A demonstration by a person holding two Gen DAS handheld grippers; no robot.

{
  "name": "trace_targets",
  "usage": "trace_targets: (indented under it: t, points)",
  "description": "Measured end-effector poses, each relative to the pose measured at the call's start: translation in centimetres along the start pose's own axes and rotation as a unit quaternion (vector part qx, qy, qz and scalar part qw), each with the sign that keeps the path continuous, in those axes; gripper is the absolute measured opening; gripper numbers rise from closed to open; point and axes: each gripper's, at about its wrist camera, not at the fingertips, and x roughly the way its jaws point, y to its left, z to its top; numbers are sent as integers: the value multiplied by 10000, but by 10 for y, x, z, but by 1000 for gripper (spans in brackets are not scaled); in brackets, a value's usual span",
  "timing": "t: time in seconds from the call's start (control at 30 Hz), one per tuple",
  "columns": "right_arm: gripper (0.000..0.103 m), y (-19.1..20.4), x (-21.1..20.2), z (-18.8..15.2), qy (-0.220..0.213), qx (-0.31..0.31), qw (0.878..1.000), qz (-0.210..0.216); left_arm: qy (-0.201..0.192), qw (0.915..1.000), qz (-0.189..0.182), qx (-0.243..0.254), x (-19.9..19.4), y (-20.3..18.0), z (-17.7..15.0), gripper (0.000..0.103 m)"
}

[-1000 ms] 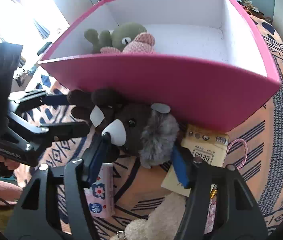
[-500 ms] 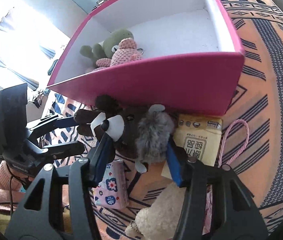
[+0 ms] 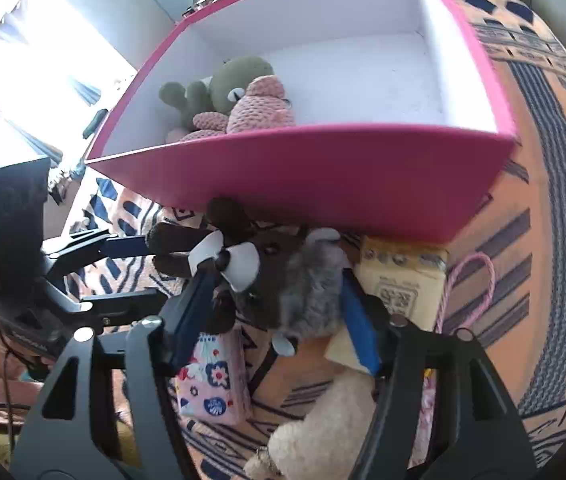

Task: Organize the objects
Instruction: 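Lift the brown plush dog with the right gripper and adjust its hold, then carry the brown plush dog over the box with the right gripper and release it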

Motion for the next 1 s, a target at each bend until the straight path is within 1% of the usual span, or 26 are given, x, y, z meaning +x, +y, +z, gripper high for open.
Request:
trace_targets:
  t: [0.07,0.13,0.17,0.3,0.47,0.53,0.6,0.83,1.0]
  points:
    - [68,4,11,3,82,-88,9998,-177,22,10000,15,-2,1,2,-1,85]
    - [67,3,15,2,120,-103,9997,-181,45,10000,35,15,4,-1,1,85]
    - [59,1,16,2,99,-94,9997,-197,62,10000,41,20,5,-2,1,85]
    - [56,-13,12,2,84,260,9996,64,80,10000,-11,-6,6,-2,1,85]
    - [56,-19,-3,0,-34,518,9981,336,-16,9999,-151,33,0,-10,2,85]
    - [56,-19,-11,0,-101,590,9972,451,-60,9997,-203,92,-6,-13,1,79]
    - [56,-17,-21,1,-181,584,9968,510,-119,9996,-233,103,-13,-14,0,75]
    - [56,2,-54,13,-422,297,9965,657,-533,9982,-244,155,-50,-20,7,75]
    - [56,19,-73,34,-647,29,9951,751,-853,9961,-131,193,-77,-21,21,75]
